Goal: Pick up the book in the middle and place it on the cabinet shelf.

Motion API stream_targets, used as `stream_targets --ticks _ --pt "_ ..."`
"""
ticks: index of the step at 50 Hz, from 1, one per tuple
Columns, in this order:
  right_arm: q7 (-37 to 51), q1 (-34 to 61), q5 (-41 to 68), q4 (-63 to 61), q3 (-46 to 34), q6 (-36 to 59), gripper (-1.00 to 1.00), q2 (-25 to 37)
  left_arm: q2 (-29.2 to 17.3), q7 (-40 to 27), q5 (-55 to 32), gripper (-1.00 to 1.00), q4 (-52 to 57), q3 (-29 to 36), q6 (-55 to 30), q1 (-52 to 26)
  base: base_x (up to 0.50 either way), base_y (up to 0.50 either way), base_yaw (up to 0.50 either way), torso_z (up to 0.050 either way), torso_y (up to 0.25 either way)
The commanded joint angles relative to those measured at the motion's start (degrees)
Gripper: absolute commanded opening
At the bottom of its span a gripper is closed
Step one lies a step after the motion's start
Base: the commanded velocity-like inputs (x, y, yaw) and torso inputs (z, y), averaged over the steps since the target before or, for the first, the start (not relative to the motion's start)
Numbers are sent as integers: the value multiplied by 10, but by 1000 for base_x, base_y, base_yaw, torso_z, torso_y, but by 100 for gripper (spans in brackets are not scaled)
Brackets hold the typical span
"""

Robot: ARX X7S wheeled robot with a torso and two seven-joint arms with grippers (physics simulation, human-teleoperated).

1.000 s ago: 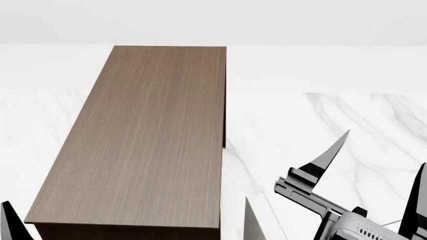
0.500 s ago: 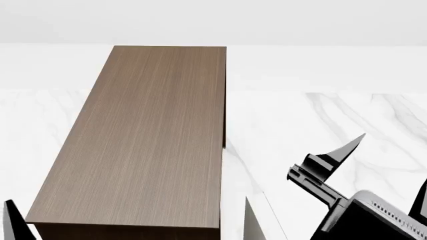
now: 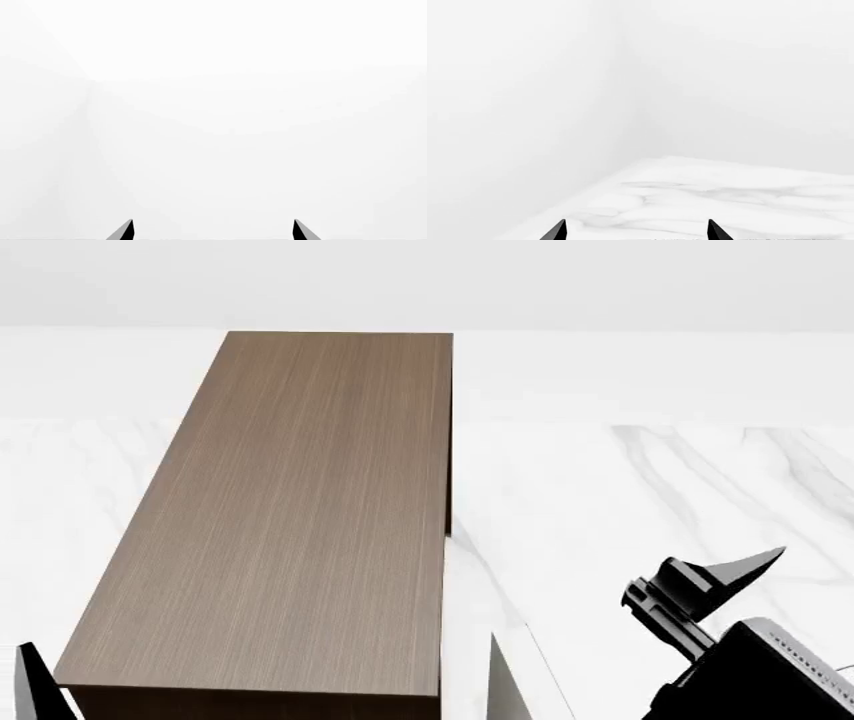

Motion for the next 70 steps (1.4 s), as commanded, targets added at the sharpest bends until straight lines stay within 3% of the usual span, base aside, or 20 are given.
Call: stream_targets --ticks 1,9,35,70 --pt "30 6 0 19 -2 5 100 10 -2 -4 0 100 -17 5 11 -4 0 0 0 0 0" --pt "48 6 3 31 3 8 100 12 -1 -11 2 100 -62 11 41 -16 0 0 0 0 0" --pt "72 33 58 67 23 53 100 12 -15 -7 -14 100 29 9 -42 1 0 0 0 0 0" --pt "106 31 92 89 18 57 100 13 -22 -13 -13 100 18 23 -34 -1 0 0 0 0 0"
